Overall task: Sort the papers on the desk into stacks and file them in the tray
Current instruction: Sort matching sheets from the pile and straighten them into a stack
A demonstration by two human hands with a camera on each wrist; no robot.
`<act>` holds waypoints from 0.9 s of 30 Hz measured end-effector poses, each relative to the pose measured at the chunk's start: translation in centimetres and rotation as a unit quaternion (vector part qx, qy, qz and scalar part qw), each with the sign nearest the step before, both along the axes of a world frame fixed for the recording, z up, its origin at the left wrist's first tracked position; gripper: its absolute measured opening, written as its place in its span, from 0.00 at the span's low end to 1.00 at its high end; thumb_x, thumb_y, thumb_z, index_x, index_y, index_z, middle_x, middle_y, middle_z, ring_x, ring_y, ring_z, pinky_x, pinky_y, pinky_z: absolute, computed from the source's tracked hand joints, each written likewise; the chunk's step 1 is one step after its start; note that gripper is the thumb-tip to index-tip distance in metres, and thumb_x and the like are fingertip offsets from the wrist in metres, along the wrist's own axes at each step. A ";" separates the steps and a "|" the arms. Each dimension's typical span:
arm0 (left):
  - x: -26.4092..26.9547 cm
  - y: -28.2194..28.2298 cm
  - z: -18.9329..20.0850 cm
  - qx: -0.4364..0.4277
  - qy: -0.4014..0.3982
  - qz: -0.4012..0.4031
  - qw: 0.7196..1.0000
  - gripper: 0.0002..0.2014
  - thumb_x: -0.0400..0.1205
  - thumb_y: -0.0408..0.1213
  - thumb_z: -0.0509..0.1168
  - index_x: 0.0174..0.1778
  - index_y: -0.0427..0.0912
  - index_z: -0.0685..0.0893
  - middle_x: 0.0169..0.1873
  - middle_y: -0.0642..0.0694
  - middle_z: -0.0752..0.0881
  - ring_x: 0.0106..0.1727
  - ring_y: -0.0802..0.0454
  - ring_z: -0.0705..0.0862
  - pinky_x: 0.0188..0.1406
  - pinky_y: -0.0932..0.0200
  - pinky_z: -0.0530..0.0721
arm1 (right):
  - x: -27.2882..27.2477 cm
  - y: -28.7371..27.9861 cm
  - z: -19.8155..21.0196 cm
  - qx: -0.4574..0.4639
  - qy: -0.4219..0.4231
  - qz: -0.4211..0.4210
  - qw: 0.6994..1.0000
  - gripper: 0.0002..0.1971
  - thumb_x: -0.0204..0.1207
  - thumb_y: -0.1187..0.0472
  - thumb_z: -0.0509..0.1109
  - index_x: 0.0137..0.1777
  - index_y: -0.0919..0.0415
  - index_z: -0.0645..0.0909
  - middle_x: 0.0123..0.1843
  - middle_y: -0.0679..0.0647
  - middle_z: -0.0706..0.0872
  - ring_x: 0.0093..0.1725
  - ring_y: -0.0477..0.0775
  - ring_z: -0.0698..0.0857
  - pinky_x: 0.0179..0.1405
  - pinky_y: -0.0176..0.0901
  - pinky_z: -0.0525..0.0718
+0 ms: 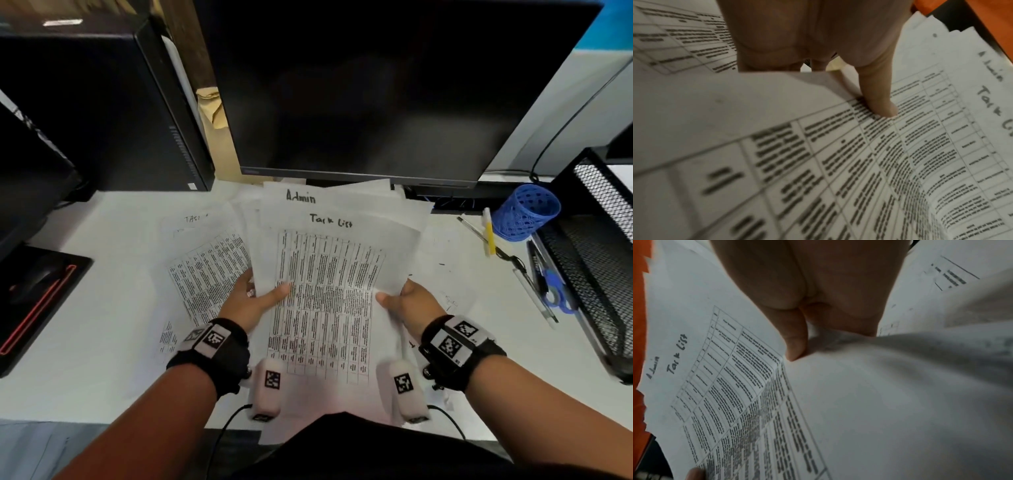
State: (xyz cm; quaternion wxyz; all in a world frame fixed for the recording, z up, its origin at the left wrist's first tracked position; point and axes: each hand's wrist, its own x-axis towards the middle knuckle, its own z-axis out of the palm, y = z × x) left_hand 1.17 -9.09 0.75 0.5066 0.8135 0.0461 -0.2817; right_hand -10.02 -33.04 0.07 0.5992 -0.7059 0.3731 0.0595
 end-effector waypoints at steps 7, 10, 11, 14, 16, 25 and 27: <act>-0.7 1.4 -3.0 0.205 -0.025 -0.293 0.933 0.38 0.75 0.71 0.49 0.81 0.59 0.56 0.83 0.54 0.48 0.83 0.51 0.47 0.81 0.40 0.45 | 0.3 -4.0 0.4 -0.133 0.058 -0.027 0.989 0.17 0.80 0.64 0.65 0.68 0.66 0.77 0.65 0.60 0.83 0.64 0.61 0.81 0.66 0.49 0.76; -1.6 1.8 -4.0 0.251 -0.051 -0.376 0.890 0.43 0.71 0.74 0.44 0.81 0.59 0.51 0.82 0.55 0.43 0.83 0.54 0.43 0.79 0.39 0.40 | 0.4 -5.7 0.0 -0.154 0.097 -0.038 0.982 0.19 0.79 0.64 0.67 0.68 0.69 0.76 0.68 0.65 0.81 0.67 0.67 0.79 0.71 0.57 0.74; -1.8 1.9 -4.0 0.246 -0.052 -0.388 0.886 0.43 0.70 0.75 0.44 0.81 0.60 0.51 0.83 0.56 0.45 0.83 0.54 0.45 0.80 0.41 0.42 | 0.3 -5.9 -0.1 -0.150 0.108 -0.040 0.982 0.19 0.78 0.63 0.67 0.68 0.69 0.76 0.68 0.65 0.81 0.67 0.68 0.79 0.71 0.56 0.74; -2.3 2.0 -3.4 0.163 -0.028 -0.351 0.921 0.34 0.76 0.67 0.56 0.78 0.63 0.62 0.78 0.55 0.68 0.76 0.56 0.69 0.76 0.52 0.64 | 0.0 -6.7 -1.1 -0.115 0.121 -0.043 0.985 0.19 0.76 0.64 0.69 0.66 0.67 0.77 0.65 0.66 0.83 0.64 0.67 0.82 0.67 0.60 0.79; -2.3 2.2 -2.8 0.108 -0.032 -0.292 0.950 0.21 0.81 0.53 0.63 0.71 0.61 0.75 0.67 0.55 0.80 0.58 0.63 0.82 0.59 0.62 0.78 | -0.1 -6.6 -1.7 -0.120 0.133 -0.042 0.983 0.18 0.76 0.63 0.69 0.65 0.68 0.77 0.65 0.67 0.83 0.64 0.67 0.82 0.67 0.58 0.79; 2.4 7.6 -5.1 0.376 -0.035 0.045 0.925 0.49 0.62 0.65 0.75 0.76 0.49 0.67 0.74 0.38 0.65 0.73 0.35 0.66 0.70 0.36 0.69 | -0.9 -4.6 -1.6 -0.227 0.250 0.073 0.938 0.18 0.82 0.60 0.61 0.65 0.74 0.76 0.66 0.70 0.81 0.65 0.66 0.80 0.58 0.45 0.76; 2.3 7.7 -5.7 0.382 -0.032 0.043 0.923 0.51 0.59 0.67 0.75 0.75 0.48 0.67 0.72 0.38 0.67 0.73 0.35 0.66 0.70 0.36 0.69 | -0.9 -4.0 -1.7 -0.232 0.247 0.084 0.937 0.19 0.83 0.60 0.61 0.66 0.74 0.76 0.66 0.69 0.81 0.66 0.66 0.80 0.60 0.46 0.76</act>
